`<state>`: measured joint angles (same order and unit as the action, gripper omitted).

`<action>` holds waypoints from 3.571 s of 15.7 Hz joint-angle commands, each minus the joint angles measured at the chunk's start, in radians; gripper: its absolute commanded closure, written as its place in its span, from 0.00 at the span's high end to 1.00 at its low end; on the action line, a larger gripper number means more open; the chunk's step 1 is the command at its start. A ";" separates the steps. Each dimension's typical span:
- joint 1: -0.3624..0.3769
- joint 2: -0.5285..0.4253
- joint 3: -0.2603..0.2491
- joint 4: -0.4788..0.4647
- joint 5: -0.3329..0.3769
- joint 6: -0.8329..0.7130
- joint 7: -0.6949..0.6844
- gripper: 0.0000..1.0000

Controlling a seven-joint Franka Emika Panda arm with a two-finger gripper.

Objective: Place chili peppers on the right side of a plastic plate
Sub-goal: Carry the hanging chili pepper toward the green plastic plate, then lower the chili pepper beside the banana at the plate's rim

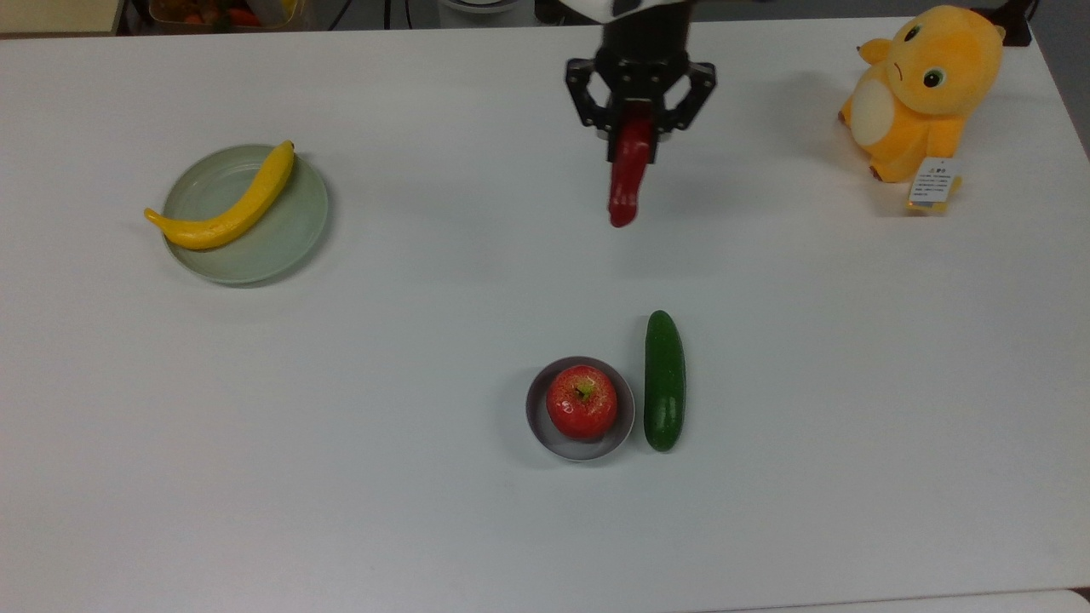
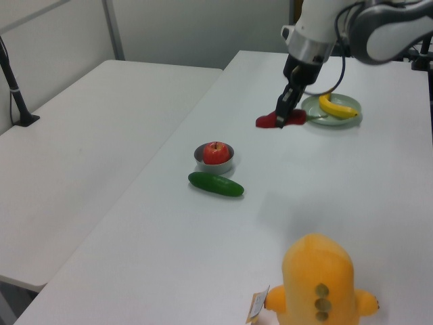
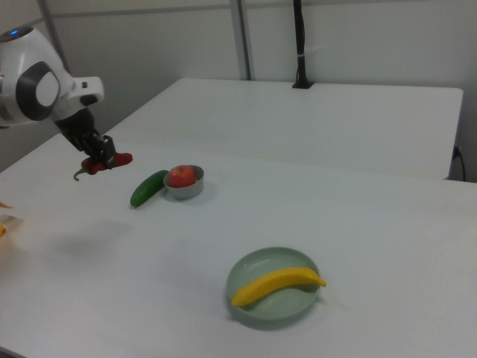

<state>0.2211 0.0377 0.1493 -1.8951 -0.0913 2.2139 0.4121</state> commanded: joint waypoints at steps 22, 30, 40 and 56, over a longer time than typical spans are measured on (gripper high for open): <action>-0.212 -0.116 -0.425 -0.096 0.039 -0.106 -0.754 0.11; -0.336 -0.022 -0.425 -0.075 0.042 0.007 -0.875 0.11; -0.397 0.076 -0.424 -0.055 0.044 0.049 -0.947 0.11; -0.470 0.334 -0.407 0.068 0.028 0.302 -1.035 0.24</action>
<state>-0.2414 0.3643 -0.2710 -1.8368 -0.0689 2.5054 -0.5752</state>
